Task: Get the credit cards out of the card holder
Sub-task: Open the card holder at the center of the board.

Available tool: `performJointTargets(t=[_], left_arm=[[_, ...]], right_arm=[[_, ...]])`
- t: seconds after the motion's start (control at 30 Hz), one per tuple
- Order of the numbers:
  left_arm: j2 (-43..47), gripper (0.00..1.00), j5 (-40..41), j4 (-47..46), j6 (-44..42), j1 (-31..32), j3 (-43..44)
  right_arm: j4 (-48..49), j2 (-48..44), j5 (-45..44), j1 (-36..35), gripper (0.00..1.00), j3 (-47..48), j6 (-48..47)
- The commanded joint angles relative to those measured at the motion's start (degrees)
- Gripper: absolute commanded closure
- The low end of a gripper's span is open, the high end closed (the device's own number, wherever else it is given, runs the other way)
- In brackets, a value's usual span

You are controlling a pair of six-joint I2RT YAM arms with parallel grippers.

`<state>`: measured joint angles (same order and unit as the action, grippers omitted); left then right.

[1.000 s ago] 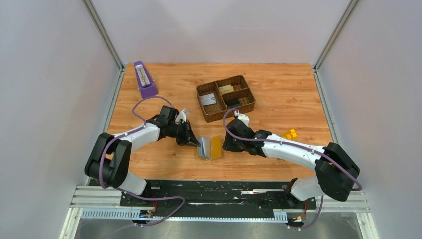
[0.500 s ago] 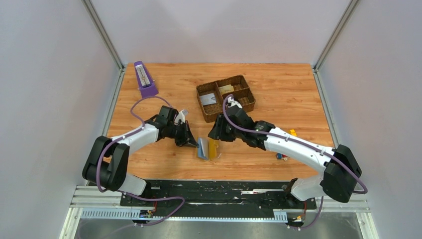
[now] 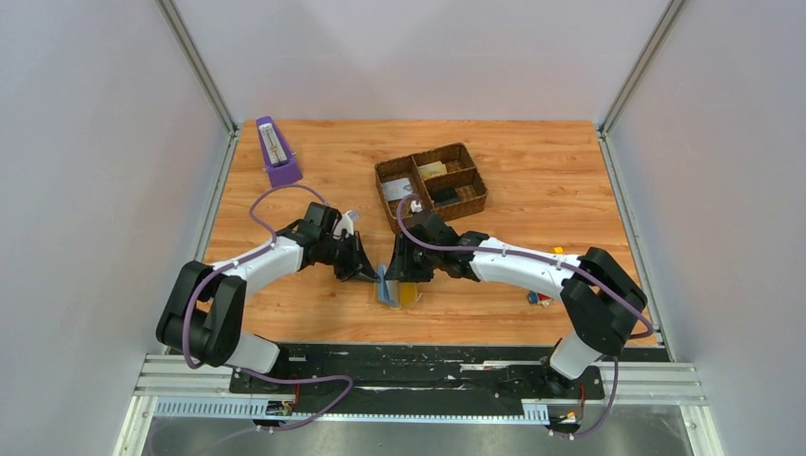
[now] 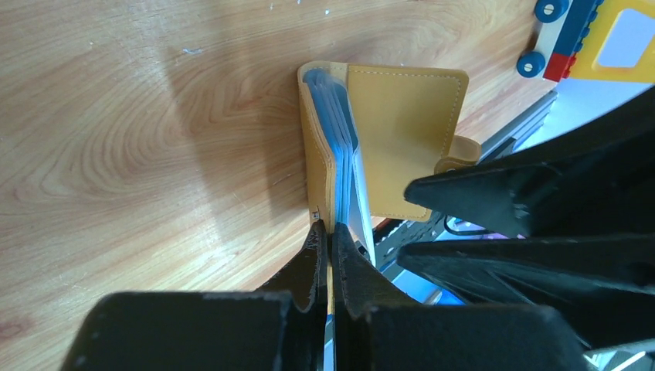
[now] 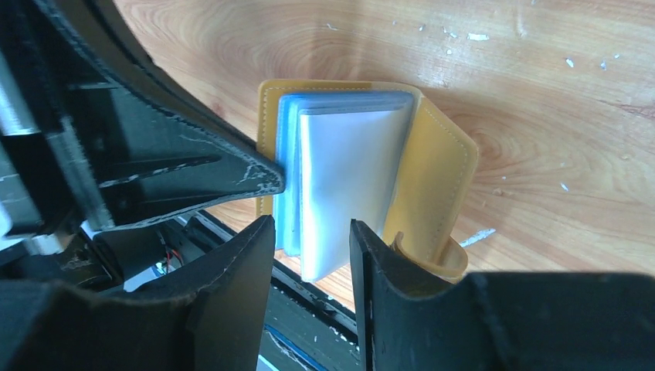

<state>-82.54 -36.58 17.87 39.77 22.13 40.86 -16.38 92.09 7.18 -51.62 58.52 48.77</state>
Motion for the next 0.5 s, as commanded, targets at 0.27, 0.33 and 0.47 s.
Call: performJointTargets(t=[0.27, 0.33, 0.47], left_arm=[[3.8, 1.0, -1.9, -0.2, 0.4, 0.3, 1.2], [4.1, 1.0, -2.2, -0.5, 0.5, 0.4, 1.0], [4.8, 1.0, -2.3, -0.6, 0.6, 0.4, 0.8]], right_arm=[[3.0, 2.7, -0.8, -0.3, 0.56, -1.8, -0.5], [3.0, 2.7, -0.9, -0.3, 0.56, -2.4, -0.6], [1.6, 1.9, -3.5, -0.2, 0.62, -3.5, -0.4]])
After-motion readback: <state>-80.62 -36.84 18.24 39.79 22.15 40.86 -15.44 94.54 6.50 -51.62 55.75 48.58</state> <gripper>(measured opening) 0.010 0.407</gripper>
